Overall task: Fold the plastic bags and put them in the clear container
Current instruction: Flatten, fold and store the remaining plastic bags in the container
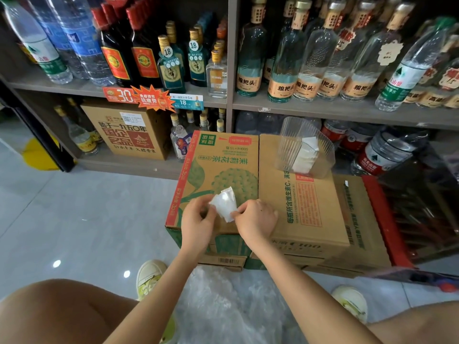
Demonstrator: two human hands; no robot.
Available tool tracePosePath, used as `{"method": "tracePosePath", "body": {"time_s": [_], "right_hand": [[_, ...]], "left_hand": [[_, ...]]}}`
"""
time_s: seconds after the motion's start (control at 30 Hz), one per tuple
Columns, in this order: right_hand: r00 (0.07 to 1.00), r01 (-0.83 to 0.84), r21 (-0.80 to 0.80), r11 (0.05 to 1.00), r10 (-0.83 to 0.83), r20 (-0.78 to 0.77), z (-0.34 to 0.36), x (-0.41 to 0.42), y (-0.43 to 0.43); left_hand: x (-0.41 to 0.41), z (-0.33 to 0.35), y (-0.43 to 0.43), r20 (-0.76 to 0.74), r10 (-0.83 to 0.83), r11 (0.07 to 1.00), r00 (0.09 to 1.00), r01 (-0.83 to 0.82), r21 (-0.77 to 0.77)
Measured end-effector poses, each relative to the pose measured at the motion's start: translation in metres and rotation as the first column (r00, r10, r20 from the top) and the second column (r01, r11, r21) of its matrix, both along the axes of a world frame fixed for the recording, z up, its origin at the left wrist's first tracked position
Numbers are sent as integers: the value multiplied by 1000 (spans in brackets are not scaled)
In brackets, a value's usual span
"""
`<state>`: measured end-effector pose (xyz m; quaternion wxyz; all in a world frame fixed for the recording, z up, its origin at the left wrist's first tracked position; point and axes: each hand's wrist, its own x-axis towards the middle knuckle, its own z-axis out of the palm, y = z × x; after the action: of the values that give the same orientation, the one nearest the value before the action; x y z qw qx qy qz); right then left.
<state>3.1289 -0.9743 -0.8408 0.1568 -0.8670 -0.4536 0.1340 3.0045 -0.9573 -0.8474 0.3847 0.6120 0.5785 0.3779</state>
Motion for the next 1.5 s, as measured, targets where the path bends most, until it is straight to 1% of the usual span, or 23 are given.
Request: {"method": "tracePosePath", "body": {"time_s": [0.03, 0.07, 0.13, 0.2, 0.23, 0.27, 0.37, 0.43, 0.47, 0.57, 0.7, 0.8, 0.9, 0.97, 1.03, 1.07, 1.17, 1.2, 1.23, 1.27, 1.37, 1.4, 1.5], "right_hand": [[999, -15, 43, 999, 16, -32, 0, 1, -1], [995, -23, 79, 997, 30, -92, 0, 3, -2], [954, -3, 127, 992, 41, -298, 2, 10, -5], [854, 41, 147, 988, 42, -519, 8, 17, -9], [802, 55, 150, 987, 46, -595, 13, 21, -11], [757, 54, 150, 987, 57, -651, 19, 26, -13], [669, -18, 135, 991, 112, -735, 38, 41, -20], [640, -80, 125, 989, 147, -754, 48, 51, -25], [630, -98, 129, 987, 162, -760, 52, 55, -27], [647, -104, 188, 977, 210, -733, 57, 66, -31], [651, -115, 309, 944, 307, -694, 57, 70, -36], [668, -138, 302, 943, 313, -675, 59, 74, -36], [660, -143, 271, 952, 296, -690, 64, 85, -36], [631, -94, 291, 952, 283, -722, 67, 94, -36], [584, 21, 308, 951, 239, -776, 68, 103, -37], [545, 104, 294, 950, 193, -816, 68, 107, -37], [347, 338, 209, 918, 85, -934, 67, 113, -39], [328, 377, 207, 903, 79, -941, 65, 114, -39], [347, 402, 224, 888, 79, -935, 64, 115, -39], [389, 422, 252, 871, 77, -918, 63, 116, -38], [550, 433, 349, 831, 63, -833, 61, 122, -33], [584, 418, 363, 833, 60, -809, 61, 124, -31], [609, 376, 346, 859, 52, -791, 61, 132, -29]], "left_hand": [[-2, 5, 2, -18, 59, 998, 998, -59, -25], [-3, 9, 3, -36, 76, 993, 996, -79, -82], [-5, 19, 7, -29, -15, 956, 999, 6, -294], [-4, 30, 8, 160, -86, 839, 983, 158, -521], [-2, 34, 7, 257, -82, 787, 963, 221, -577], [0, 36, 8, 330, -68, 757, 941, 264, -597], [8, 40, 10, 536, 15, 713, 844, 367, -598], [14, 40, 12, 637, 71, 720, 767, 402, -565], [17, 41, 13, 655, 87, 737, 751, 394, -549], [28, 41, 14, 657, 86, 779, 749, 361, -513], [43, 46, 14, 642, 40, 800, 766, 360, -480], [55, 53, 15, 626, 7, 812, 780, 361, -459], [67, 59, 17, 607, -20, 818, 794, 362, -446], [77, 63, 17, 588, -26, 828, 809, 347, -440], [89, 67, 17, 602, 5, 839, 799, 324, -437], [96, 69, 17, 619, 29, 843, 784, 314, -437], [123, 74, 19, 658, 97, 843, 746, 290, -453], [132, 75, 20, 671, 134, 835, 729, 282, -473], [142, 76, 20, 679, 177, 823, 712, 271, -499], [151, 77, 20, 684, 220, 809, 696, 262, -526], [170, 77, 19, 703, 303, 772, 643, 268, -577], [174, 76, 20, 713, 305, 762, 632, 287, -580], [183, 79, 23, 719, 302, 755, 626, 304, -581]]}}
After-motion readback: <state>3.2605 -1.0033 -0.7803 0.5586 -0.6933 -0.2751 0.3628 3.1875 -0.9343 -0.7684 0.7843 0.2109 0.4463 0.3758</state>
